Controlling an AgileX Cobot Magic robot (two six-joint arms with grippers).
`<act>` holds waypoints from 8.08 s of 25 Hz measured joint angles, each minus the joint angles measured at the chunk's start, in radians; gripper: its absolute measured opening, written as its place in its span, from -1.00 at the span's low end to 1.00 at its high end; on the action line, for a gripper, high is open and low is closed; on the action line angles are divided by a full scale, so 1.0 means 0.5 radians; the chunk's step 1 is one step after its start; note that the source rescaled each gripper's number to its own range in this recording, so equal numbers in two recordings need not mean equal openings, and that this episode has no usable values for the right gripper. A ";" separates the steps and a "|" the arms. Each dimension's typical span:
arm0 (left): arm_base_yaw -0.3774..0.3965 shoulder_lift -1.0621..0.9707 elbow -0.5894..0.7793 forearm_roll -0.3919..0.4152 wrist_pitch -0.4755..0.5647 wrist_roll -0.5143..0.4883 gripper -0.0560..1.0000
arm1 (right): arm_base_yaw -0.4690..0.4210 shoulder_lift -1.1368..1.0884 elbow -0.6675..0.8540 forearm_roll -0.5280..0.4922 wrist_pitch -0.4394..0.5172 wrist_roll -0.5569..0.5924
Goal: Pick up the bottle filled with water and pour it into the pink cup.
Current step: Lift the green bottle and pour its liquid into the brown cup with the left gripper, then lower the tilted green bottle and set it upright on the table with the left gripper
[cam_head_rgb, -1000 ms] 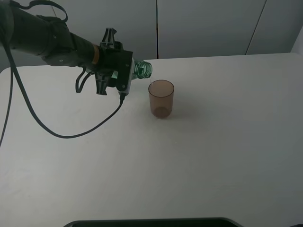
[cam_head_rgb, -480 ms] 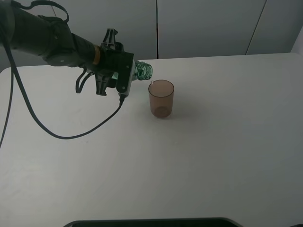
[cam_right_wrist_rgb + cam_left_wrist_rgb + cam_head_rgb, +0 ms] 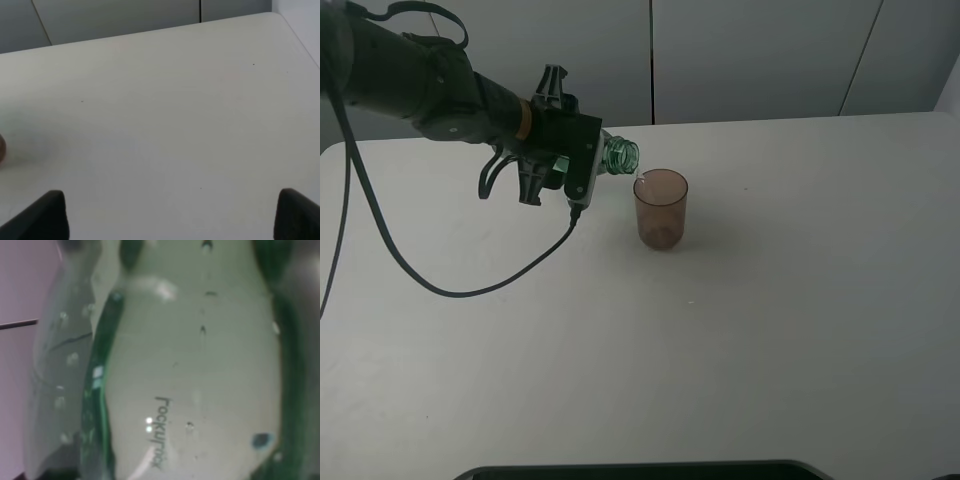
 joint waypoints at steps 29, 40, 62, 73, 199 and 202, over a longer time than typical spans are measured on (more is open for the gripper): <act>-0.054 0.000 -0.088 -0.012 0.162 0.000 -0.89 | 0.000 0.000 0.000 0.000 0.000 0.000; -0.077 0.000 -0.113 0.037 0.194 0.003 -0.89 | 0.000 0.000 0.000 0.000 0.000 0.000; -0.081 0.000 -0.113 0.116 0.223 0.007 -0.89 | 0.000 0.000 0.000 0.000 0.000 0.000; -0.081 0.000 -0.118 0.143 0.223 0.007 -0.89 | 0.000 0.000 0.000 0.000 0.000 0.000; 0.343 0.410 0.639 -1.944 -2.442 -1.185 0.93 | 0.000 0.000 0.000 0.000 0.000 -0.004; 0.343 0.337 0.639 -1.940 -2.430 -1.185 0.93 | 0.000 0.000 0.000 0.000 0.000 -0.004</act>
